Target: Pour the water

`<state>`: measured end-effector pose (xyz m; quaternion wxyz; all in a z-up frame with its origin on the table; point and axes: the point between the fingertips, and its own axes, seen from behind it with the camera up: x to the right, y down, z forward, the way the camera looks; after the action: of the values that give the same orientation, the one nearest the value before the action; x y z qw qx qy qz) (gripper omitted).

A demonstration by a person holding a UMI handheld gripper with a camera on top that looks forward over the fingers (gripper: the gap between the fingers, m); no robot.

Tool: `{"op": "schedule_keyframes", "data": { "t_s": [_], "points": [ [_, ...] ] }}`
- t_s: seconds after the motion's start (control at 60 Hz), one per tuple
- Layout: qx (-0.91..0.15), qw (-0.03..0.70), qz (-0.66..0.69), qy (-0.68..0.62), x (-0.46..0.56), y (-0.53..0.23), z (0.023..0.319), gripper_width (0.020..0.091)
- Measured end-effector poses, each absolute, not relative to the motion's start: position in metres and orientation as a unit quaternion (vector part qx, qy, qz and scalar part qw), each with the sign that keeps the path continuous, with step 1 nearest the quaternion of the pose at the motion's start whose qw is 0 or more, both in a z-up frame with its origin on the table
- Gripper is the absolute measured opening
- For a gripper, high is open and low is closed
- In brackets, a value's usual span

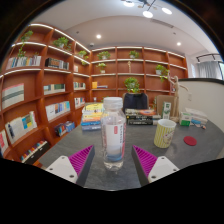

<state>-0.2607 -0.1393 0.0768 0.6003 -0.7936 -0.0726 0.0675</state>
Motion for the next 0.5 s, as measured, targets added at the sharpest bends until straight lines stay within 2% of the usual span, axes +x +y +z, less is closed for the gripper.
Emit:
{"op": "schedule_keyframes", "data": {
  "t_s": [0.133,0.183,0.267,0.3,0.417,0.433,0.5],
  "points": [
    [-0.790,0.608,0.053,-0.062,-0.265,-0.108,0.079,0.0777],
    [-0.788,0.611,0.054,-0.059,-0.267,-0.098,0.079,0.0722],
    [-0.782,0.618,0.060,-0.054,-0.272,-0.087,0.081,0.0552],
    [-0.779,0.622,0.053,-0.053,-0.270,-0.083,0.081,0.0518],
    [-0.770,0.634,0.047,-0.043,-0.269,-0.078,0.083,0.0474],
    [-0.769,0.636,0.046,-0.043,-0.269,-0.078,0.083,0.0444],
    [-0.766,0.640,0.043,-0.042,-0.268,-0.077,0.082,0.0399]
  ]
}}
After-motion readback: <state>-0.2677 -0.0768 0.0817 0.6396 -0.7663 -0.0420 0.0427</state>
